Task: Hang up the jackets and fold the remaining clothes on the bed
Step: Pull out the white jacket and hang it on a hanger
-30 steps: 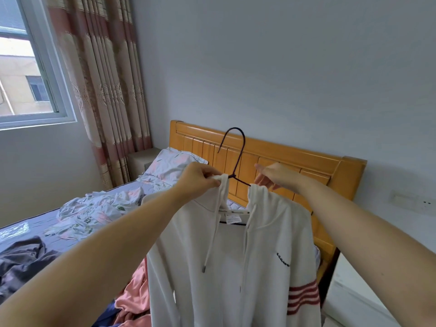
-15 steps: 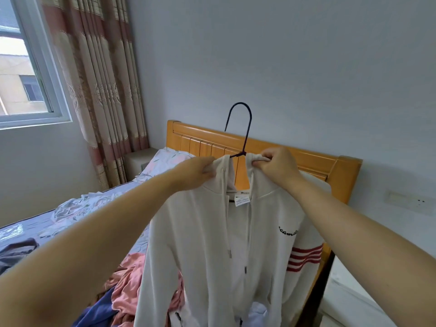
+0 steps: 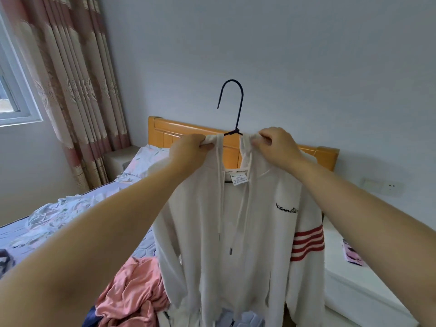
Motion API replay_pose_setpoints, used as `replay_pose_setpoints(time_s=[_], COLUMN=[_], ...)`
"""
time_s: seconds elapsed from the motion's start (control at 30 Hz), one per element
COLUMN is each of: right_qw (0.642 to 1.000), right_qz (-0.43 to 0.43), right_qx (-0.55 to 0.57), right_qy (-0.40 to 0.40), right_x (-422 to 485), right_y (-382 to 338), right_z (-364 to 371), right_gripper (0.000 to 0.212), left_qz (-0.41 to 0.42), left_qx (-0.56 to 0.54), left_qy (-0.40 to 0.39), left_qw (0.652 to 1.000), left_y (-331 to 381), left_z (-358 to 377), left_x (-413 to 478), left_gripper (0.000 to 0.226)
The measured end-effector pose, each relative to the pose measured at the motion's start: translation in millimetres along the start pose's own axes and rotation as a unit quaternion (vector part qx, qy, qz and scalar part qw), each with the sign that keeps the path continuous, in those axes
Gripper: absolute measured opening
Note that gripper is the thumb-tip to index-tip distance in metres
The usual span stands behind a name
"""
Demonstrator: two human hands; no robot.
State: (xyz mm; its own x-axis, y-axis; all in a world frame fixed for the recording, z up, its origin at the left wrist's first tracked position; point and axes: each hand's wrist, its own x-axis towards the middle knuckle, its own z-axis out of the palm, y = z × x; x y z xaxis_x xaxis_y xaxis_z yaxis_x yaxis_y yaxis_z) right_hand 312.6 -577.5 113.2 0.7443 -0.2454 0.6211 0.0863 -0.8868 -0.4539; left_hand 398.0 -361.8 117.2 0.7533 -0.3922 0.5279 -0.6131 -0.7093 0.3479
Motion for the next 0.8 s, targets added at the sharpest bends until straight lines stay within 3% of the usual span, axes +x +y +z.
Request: replay_pose_setpoints(time_s=[0.03,0.13,0.23,0.3,0.37,0.43,0.6,0.8], right_qw=[1.000,0.993,0.973,0.946,0.934,0.941,0.954,0.932], right_qz=[0.016,0.086,0.126,0.144,0.130,0.122,0.172,0.273], right_qx=[-0.002,-0.071,-0.170,-0.244,-0.252,-0.220,-0.191,-0.233], right_qy=[0.001,-0.026,-0.091,-0.156,-0.215,-0.225,-0.156,0.046], right_x=[0.9,-8.3,-16.3,-15.3,-16.0,-22.3,-51.0,-107.9], right_y=[14.1,60.8,90.0,91.1,94.0,97.6,100.3,84.7], right_z=[-8.1,-34.8,-56.8,-70.4,-81.3,-92.2,-122.5,-155.0], right_gripper=[0.021,0.041,0.011,0.010,0.013,0.018,0.039,0.054], left_qz=[-0.017,-0.034,-0.014,0.006,0.021,0.032,0.062,0.148], left_qx=[0.006,-0.029,-0.060,-0.069,-0.080,-0.103,-0.143,-0.247], left_qy=[0.013,0.059,0.065,0.059,0.053,0.045,0.014,-0.039], left_qw=[1.000,0.997,0.996,0.996,0.995,0.993,0.988,0.957], left_y=[5.5,17.3,35.7,54.4,71.0,82.8,113.4,151.8], left_z=[3.2,22.6,50.4,66.7,81.0,93.7,109.8,108.2], left_x=[0.9,8.4,14.9,15.4,17.8,22.6,22.6,5.6], left_gripper=[0.033,0.035,0.037,0.035,0.038,0.040,0.034,0.044])
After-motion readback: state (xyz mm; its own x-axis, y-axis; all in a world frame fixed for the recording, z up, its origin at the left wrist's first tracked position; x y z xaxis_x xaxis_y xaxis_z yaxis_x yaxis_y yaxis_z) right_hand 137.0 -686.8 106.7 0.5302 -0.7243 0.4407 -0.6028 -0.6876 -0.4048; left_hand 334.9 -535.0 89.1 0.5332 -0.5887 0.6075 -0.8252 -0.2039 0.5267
